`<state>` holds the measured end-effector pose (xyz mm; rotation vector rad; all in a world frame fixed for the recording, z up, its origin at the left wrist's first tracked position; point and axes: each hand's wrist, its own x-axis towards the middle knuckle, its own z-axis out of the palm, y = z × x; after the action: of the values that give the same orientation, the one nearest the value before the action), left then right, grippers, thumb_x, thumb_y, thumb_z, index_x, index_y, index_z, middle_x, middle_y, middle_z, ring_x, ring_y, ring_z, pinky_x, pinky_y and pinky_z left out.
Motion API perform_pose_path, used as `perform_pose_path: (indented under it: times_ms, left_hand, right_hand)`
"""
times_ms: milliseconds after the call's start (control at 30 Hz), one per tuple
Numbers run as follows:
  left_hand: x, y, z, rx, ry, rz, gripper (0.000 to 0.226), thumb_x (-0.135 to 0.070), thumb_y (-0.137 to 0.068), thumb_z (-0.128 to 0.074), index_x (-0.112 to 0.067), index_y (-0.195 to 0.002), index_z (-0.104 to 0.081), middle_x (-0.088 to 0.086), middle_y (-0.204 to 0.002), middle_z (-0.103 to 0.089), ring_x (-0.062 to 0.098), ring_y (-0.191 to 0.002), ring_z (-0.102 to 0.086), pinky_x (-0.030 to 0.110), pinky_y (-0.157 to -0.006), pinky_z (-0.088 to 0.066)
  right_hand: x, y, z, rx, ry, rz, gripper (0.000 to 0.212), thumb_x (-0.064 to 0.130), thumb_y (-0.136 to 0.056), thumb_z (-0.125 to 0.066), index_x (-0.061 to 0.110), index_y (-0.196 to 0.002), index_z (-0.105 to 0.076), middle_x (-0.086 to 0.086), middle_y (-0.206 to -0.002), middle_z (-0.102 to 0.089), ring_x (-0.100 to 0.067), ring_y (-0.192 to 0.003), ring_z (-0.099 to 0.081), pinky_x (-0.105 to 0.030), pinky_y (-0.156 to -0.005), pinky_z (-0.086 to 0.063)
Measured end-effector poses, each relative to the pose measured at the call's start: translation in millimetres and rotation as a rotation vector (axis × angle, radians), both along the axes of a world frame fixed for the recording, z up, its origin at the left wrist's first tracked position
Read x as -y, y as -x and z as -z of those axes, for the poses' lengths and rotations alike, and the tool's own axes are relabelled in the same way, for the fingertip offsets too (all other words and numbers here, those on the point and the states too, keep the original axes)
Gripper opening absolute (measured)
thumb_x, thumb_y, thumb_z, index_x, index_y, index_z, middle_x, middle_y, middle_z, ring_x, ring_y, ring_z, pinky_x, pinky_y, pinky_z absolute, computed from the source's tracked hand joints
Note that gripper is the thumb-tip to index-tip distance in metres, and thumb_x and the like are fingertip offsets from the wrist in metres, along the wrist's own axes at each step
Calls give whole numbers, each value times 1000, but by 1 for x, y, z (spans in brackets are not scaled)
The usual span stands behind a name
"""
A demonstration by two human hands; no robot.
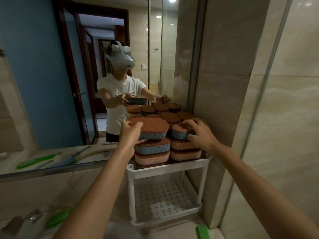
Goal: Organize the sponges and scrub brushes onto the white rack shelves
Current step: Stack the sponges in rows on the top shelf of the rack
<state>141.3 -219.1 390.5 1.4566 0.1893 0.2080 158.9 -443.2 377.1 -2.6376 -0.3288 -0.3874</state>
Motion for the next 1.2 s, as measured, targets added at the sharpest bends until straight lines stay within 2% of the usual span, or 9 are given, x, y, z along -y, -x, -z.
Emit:
perform_pose_path:
  times_ms: [233,400,633,733,833,900,967,1033,1200]
  left_hand:
    - [0,4,3,-14,9,-5,37,-18,-94,-51,-10,-128,-39,14,-130,-49,27,-116,-52,29,-67,-53]
    - [1,5,-1,1,32,-1,27,-18,-94,-51,-12,-119,-40,13,-125,-50,24,-109,-54,29,-66,-54]
    - [14,12,1,31,-30,61,26,-20,-95,-48,-8,-118,-49,10,-114,-55,21,-98,-57,28,-72,-55]
    - [10,10,7,48,-136,68,13,-24,-96,-45,-15,-95,-54,6,-100,-55,18,-90,-57,35,-79,-54]
    - [4,8,13,80,-358,28,25,-31,-97,-40,-28,-72,-44,6,-93,-52,23,-91,-55,42,-91,-48]
    - [1,8,15,97,-416,8,24,-33,-97,-38,-27,-78,-51,6,-97,-54,27,-98,-56,44,-95,-47]
    - [-1,9,18,89,-426,-9,30,-33,-98,-38,-16,-112,-58,9,-110,-57,26,-107,-55,44,-100,-45]
    - [-2,11,22,86,-448,-12,46,-34,-97,-41,-11,-137,-43,11,-131,-54,26,-121,-51,43,-104,-43]
    - [-4,17,41,166,-501,34,48,-32,-92,-54,-13,-136,-45,8,-133,-55,24,-121,-54,34,-94,-48]
  right_hand:
    - [1,10,7,64,-162,-34,70,31,-67,-43,19,-136,-35,-9,-138,-35,-28,-129,-32,-39,-105,-31]
    - [-6,15,3,268,-159,-89,66,29,-71,-49,17,-135,-40,-7,-138,-38,-23,-130,-32,-40,-110,-32]
    - [-44,16,-11,167,186,-258,76,35,-84,-64,29,-146,-21,0,-151,-31,-19,-145,-10,-44,-118,3]
    - [-48,11,-11,179,301,-225,74,29,-83,-64,30,-145,-24,-2,-148,-35,-23,-144,-16,-48,-116,8]
    - [-51,8,-8,193,346,-214,68,29,-85,-61,31,-144,-27,-2,-147,-35,-23,-142,-20,-50,-116,7]
    - [-54,8,-3,202,365,-212,65,30,-88,-57,31,-145,-26,-2,-147,-34,-23,-142,-21,-50,-116,6]
    - [-56,8,3,211,365,-216,62,30,-90,-54,32,-145,-26,-1,-147,-35,-23,-141,-23,-49,-116,5]
    - [-56,7,6,236,355,-218,60,29,-90,-53,32,-145,-28,-1,-146,-37,-23,-141,-25,-48,-117,4]
    - [-52,6,15,284,352,-202,55,27,-93,-50,32,-144,-30,-3,-145,-39,-24,-139,-29,-47,-117,1]
